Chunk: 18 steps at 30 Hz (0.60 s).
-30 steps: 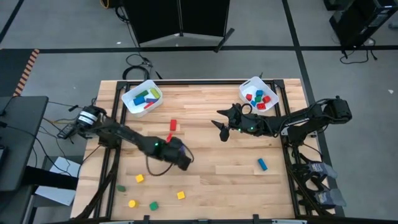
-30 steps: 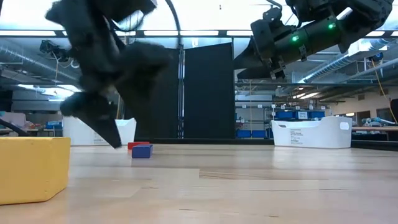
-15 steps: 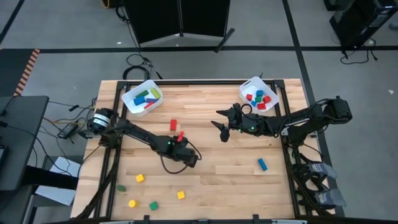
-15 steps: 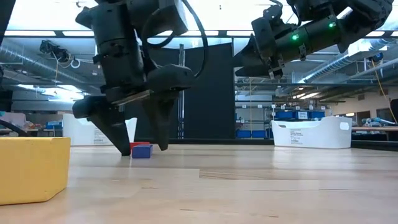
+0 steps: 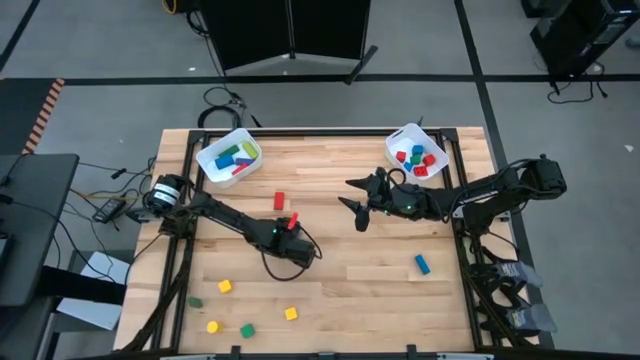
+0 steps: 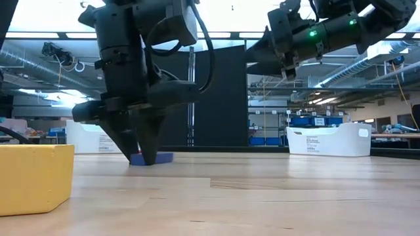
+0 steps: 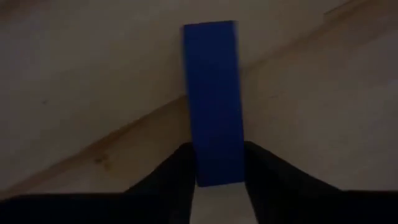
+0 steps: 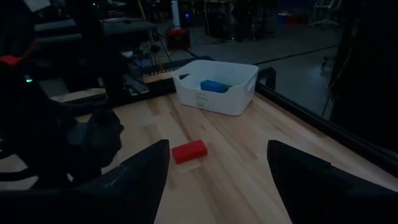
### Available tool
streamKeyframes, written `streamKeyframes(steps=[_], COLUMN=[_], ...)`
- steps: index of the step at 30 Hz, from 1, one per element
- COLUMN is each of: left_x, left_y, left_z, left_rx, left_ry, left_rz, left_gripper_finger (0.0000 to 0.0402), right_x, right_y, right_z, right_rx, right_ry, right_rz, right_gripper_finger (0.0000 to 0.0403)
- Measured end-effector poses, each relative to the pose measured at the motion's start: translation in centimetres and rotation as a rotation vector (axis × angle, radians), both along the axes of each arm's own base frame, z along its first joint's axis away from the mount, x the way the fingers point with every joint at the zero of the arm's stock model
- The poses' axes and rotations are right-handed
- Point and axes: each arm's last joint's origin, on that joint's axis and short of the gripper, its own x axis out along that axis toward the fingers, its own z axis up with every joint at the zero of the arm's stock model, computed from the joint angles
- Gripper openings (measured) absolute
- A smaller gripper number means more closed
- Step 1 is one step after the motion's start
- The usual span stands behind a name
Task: Sort blocks by size
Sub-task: Put the large violet block into the left white bin
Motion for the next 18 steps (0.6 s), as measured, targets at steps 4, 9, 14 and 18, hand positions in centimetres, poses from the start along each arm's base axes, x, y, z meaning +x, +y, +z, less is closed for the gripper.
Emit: streamKeyframes(steps=[4,9,14,18], left_x=[0.0,0.0,0.3,0.1], left_y=[0.1,0.3,0.5,1.2], left_z=[0.0,0.1,2.1,5.3], left_rx=[0.043,0.077,0.193,0.266], left_ry=[0.008,0.01,0.076,0.16], left_rz=[-0.044,-0.068,-0.104,-0.098], left_gripper_finger=[0.0105,0.0105,0.0105,0.0105], right_x=[0.0,0.0,0.0,0.0], right_y=[0.1,0.1,0.2,0.4], right_z=[0.1,0.1,0.1,0.2], right_rx=[0.0,0.005,0.004,-0.015], right_ry=[-0.009,-0.009,-0.01,-0.009], right_rz=[0.003,0.024,0.027,0.038], right_gripper_finger=[0.0283,0.0277,0.0275,0.0276])
